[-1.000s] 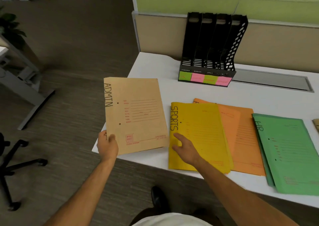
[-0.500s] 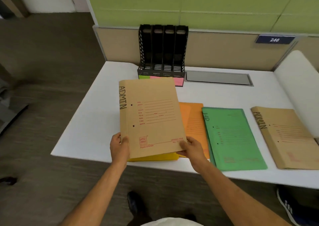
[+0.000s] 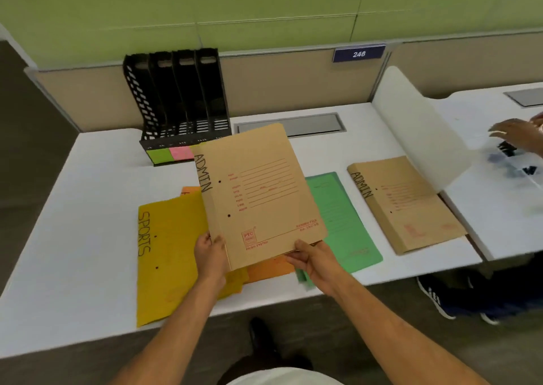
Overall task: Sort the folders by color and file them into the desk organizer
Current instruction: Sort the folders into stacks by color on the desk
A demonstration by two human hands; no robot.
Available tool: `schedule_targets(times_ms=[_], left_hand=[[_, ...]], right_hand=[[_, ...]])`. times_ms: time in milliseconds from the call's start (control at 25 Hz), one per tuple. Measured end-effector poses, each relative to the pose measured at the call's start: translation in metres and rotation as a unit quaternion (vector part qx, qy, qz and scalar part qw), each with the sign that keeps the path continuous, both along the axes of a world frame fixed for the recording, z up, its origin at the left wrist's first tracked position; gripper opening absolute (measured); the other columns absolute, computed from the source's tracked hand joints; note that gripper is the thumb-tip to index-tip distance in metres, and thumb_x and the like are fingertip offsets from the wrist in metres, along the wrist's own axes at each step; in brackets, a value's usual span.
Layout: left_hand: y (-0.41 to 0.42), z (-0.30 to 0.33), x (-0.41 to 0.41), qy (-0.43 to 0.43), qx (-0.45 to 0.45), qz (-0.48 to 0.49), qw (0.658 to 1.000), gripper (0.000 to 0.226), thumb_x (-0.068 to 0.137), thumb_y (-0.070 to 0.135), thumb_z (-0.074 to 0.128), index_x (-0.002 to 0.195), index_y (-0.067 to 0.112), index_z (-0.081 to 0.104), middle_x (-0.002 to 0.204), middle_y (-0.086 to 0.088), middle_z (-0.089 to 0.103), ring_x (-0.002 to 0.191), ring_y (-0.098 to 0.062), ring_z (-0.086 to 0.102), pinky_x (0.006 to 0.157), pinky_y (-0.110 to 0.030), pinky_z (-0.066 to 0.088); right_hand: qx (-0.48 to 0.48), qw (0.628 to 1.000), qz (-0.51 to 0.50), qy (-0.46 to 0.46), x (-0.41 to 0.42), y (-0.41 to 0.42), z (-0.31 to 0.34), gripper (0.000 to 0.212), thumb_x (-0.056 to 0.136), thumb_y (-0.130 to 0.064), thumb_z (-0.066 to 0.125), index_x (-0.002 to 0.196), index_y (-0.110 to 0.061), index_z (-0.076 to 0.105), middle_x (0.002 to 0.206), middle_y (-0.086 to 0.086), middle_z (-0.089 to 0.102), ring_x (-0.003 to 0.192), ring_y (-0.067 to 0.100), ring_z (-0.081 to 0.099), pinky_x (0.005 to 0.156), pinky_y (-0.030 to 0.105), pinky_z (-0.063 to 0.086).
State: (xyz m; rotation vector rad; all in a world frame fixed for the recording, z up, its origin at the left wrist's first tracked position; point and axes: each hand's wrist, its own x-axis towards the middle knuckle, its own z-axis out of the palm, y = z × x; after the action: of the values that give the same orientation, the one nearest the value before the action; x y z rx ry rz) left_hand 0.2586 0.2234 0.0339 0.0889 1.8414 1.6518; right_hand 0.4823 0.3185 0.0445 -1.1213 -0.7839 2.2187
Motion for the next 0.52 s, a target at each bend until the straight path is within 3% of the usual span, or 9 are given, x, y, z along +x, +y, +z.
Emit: schedule_targets(times_ms=[200,320,520], left_hand=[[0.072,-0.005,0.017,-0.008,0.009,-0.071,0.997,0.023,0.098,0.005,0.056,0.120,0.011,0.060,0.110,-0.004,0.074,0.094,-0.021,0.074,0.074,-0.041,0.062],[0.100,0.002,0.038,-0.018,0.019,-0.095,0.995,0.019,0.098,0.006,0.057,0.113,0.018,0.058,0.106,0.003,0.074,0.088,-0.013,0.073,0.066,-0.033,0.061],[0.128,0.007,0.081,-0.061,0.019,-0.169,0.984,0.022,0.097,0.010,0.063,0.109,0.027,0.056,0.099,0.011,0.076,0.085,-0.008,0.074,0.063,-0.026,0.060]], right_hand=[[-0.018,0.997,-0.070,0.033,0.027,0.041,-0.006,0.044,0.092,-0.007,0.066,0.134,-0.009,0.051,0.124,0.020,0.069,0.105,0.035,0.071,0.081,0.037,0.063],[-0.034,0.995,-0.081,0.051,0.035,0.050,-0.012,0.043,0.094,-0.007,0.064,0.134,-0.015,0.051,0.127,0.020,0.067,0.110,0.036,0.069,0.082,0.036,0.062],[0.005,0.995,-0.094,-0.027,0.058,0.078,-0.019,0.039,0.098,-0.002,0.056,0.134,-0.014,0.050,0.118,0.019,0.072,0.096,0.030,0.073,0.077,0.033,0.062]])
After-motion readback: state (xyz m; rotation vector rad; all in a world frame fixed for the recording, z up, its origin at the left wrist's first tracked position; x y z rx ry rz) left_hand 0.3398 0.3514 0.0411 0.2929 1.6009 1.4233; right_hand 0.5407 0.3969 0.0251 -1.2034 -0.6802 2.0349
